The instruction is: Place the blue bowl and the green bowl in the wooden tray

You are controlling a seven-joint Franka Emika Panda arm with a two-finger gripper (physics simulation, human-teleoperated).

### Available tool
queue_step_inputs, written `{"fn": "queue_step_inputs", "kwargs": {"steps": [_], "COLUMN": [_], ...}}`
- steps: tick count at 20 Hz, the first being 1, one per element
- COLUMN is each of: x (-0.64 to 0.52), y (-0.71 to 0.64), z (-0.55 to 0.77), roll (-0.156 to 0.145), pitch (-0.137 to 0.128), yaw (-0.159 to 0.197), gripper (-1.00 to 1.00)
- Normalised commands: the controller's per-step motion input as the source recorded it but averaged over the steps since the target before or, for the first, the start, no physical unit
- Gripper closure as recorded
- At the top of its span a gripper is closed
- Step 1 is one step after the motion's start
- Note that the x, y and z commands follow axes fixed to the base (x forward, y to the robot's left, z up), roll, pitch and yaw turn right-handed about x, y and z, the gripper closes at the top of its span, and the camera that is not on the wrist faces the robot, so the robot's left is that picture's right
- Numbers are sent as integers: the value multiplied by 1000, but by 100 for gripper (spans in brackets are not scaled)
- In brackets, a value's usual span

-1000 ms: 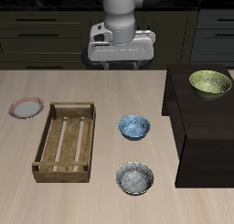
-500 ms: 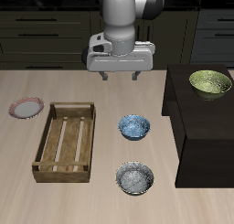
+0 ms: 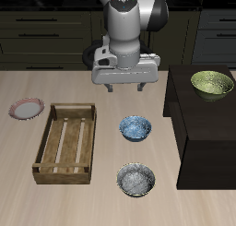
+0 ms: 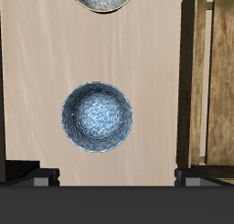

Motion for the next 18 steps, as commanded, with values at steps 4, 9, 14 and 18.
{"fn": "queue_step_inputs", "kwargs": {"steps": [4, 9, 14, 18], "x": [97, 162, 122, 62], "y": [98, 11, -53, 4], "z": [-232, -291, -184, -187], "roll": [4, -5, -22, 0], "pitch": [15, 21, 24, 0], "yaw": [10, -6, -19, 5], "gripper": [-100, -100, -100, -100]}}
